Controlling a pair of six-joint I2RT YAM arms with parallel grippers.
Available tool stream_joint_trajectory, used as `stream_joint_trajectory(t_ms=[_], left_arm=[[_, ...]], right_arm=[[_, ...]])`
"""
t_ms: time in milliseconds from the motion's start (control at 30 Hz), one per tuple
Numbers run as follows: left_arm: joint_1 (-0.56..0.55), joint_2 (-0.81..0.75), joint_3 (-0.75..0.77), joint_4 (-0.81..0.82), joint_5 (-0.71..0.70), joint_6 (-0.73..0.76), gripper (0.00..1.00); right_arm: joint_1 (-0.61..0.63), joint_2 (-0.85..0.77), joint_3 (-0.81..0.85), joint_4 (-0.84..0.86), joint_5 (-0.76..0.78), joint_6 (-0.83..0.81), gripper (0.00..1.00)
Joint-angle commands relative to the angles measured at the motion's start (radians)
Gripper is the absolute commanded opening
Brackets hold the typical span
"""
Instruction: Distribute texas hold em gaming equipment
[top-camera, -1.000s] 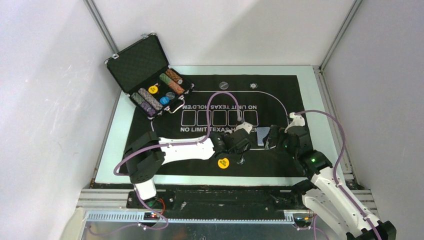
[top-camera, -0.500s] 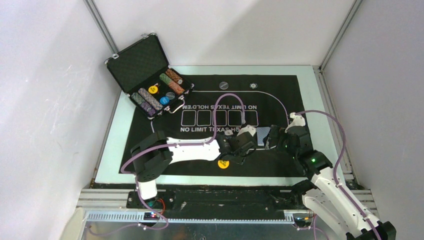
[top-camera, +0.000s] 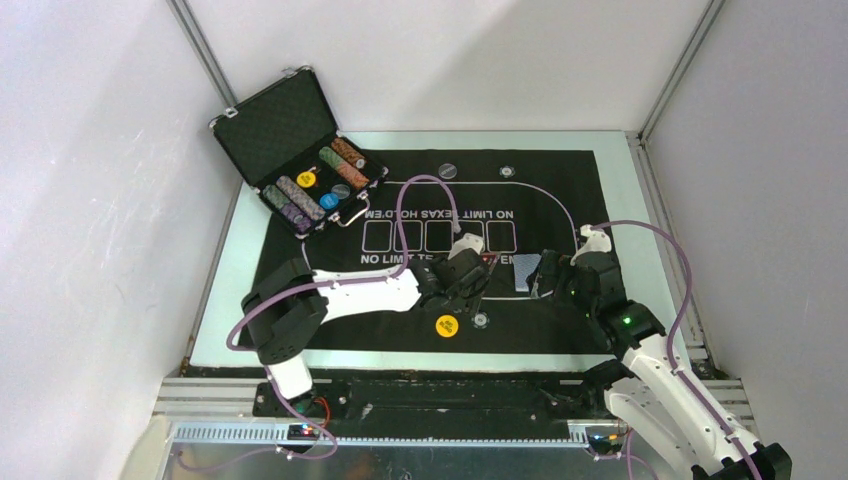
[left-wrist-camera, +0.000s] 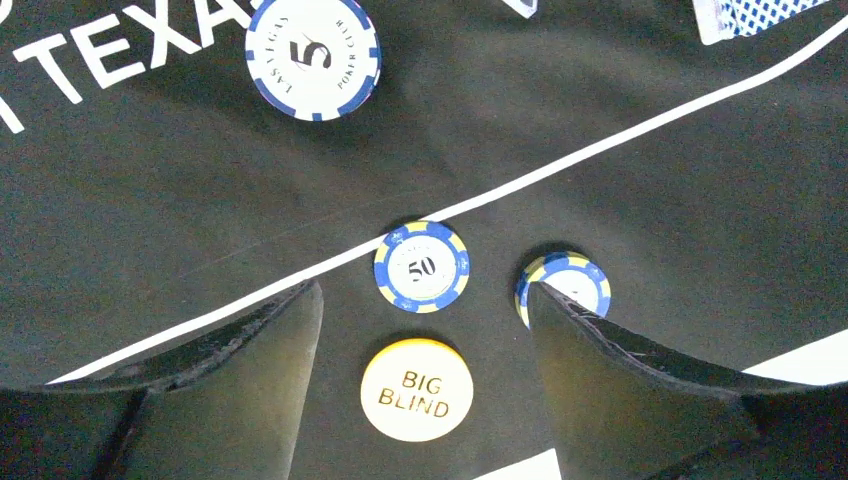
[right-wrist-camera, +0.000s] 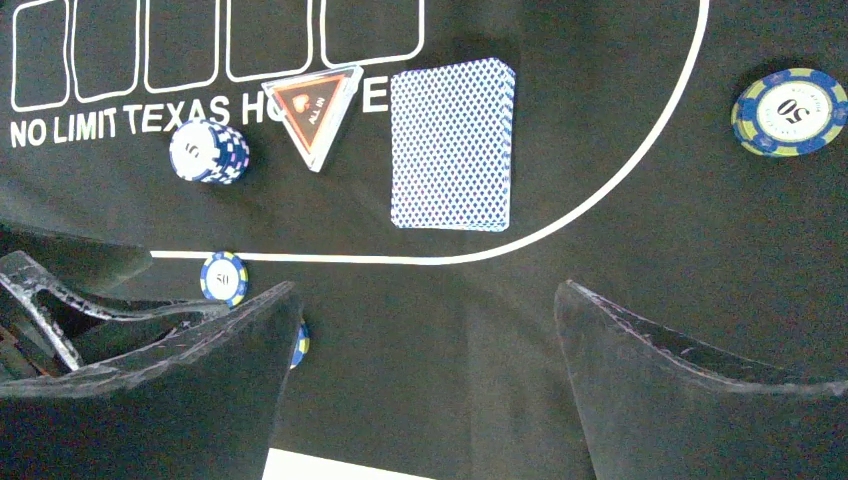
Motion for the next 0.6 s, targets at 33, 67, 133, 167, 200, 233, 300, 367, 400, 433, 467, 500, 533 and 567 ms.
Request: stream_joint_trajectory(t_ms=[33,67,133,167,200,233,300,367,400,433,467,500,533,567], left_arm=[[0.008,0.038,0.024,0.028,-0.007,-0.013,0.82],[0.014,0.043,0.022,0.03,-0.005,-0.015,0.82],[0.021,0.052,0.015,0.037,-0.013,-0.022,0.82],[0.025,0.059,0.011,0.037,-0.016,-0.026,0.82],[0.027,0.066,0.01,0.037,-0.02,-0.027,0.82],[0.029,0.07,0.009,0.036,-0.022,-0.03,0.82],[0.03,0.082,0.009,0.037,-0.026,-0.031,0.81],[0.03,0.095,0.011,0.035,-0.02,-0.031,0.8],[0.03,0.104,0.012,0.034,-0.016,-0.03,0.8],[0.029,0.107,0.01,0.028,-0.01,-0.03,0.78],[0.029,0.114,0.008,0.027,-0.006,-0.032,0.76],[0.028,0.115,0.002,0.024,0.002,-0.032,0.75],[0.027,0.118,-0.002,0.023,0.006,-0.034,0.74],[0.025,0.12,-0.007,0.021,0.014,-0.034,0.73]], right_arm=[[-0.006,-0.004,-0.002,0.017,0.014,0.007,1.0],[-0.006,-0.004,-0.002,0.016,0.015,0.007,1.0],[-0.008,-0.004,-0.003,0.018,0.016,0.007,1.0],[-0.008,-0.003,-0.003,0.018,0.016,0.007,1.0],[-0.01,-0.002,-0.003,0.018,0.016,0.006,1.0],[-0.01,-0.001,-0.003,0.019,0.015,0.006,1.0],[-0.011,0.001,-0.003,0.02,0.015,0.007,0.99],[-0.011,0.003,-0.005,0.02,0.015,0.007,1.0],[-0.012,0.003,-0.005,0.02,0.017,0.008,1.0],[-0.013,0.002,-0.005,0.02,0.016,0.007,1.0],[-0.013,0.002,-0.005,0.02,0.016,0.007,1.0],[-0.014,0.001,-0.006,0.021,0.017,0.007,1.0],[-0.015,0.001,-0.006,0.021,0.017,0.008,1.0],[-0.014,0.001,-0.006,0.022,0.017,0.009,1.0]])
